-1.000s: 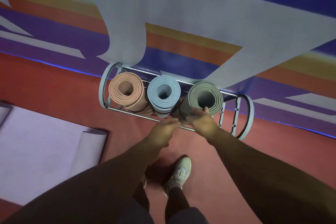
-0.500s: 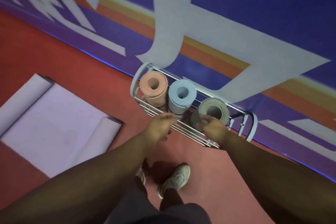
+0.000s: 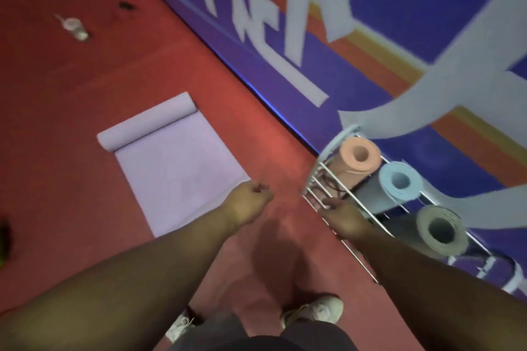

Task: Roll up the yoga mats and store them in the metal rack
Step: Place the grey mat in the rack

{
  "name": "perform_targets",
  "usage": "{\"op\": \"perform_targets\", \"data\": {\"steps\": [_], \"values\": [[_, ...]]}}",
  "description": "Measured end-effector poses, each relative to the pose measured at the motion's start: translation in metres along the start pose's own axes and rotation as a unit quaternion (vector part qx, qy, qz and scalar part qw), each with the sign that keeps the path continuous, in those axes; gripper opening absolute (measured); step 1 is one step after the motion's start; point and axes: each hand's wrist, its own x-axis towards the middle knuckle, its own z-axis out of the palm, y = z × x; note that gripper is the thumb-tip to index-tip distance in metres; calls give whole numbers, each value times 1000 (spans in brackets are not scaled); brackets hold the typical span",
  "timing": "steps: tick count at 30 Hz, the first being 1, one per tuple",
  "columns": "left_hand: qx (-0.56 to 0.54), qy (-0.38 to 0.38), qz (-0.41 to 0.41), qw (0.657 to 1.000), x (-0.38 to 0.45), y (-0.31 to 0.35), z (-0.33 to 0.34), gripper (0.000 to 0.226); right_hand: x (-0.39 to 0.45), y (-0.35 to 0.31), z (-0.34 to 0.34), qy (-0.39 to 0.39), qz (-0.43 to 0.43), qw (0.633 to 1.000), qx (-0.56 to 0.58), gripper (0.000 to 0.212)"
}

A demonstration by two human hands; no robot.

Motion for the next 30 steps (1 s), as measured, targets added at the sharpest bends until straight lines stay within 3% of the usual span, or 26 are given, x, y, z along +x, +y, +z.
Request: {"op": "perform_targets", "data": {"steps": [4,8,12,20,30], "values": [[-35,26,-40,998,-22,-86,-131,34,-7,-77,130,-25,-8,999,-25,33],[-75,76,-101,989,-50,-169,-260,35,-32,-150,266,-91,-14,996,-10,41],[-104,114,-98,983,-58,-204,-351,35,-59,-213,352,-135,-29,990,-9,43],[-91,124,-63,986,-10,-205,-421,38,-37,-281,402,-139,25,990,21,40],[66,111,-49,990,83,-168,-526,45,42,-338,420,-108,95,987,75,39]]}}
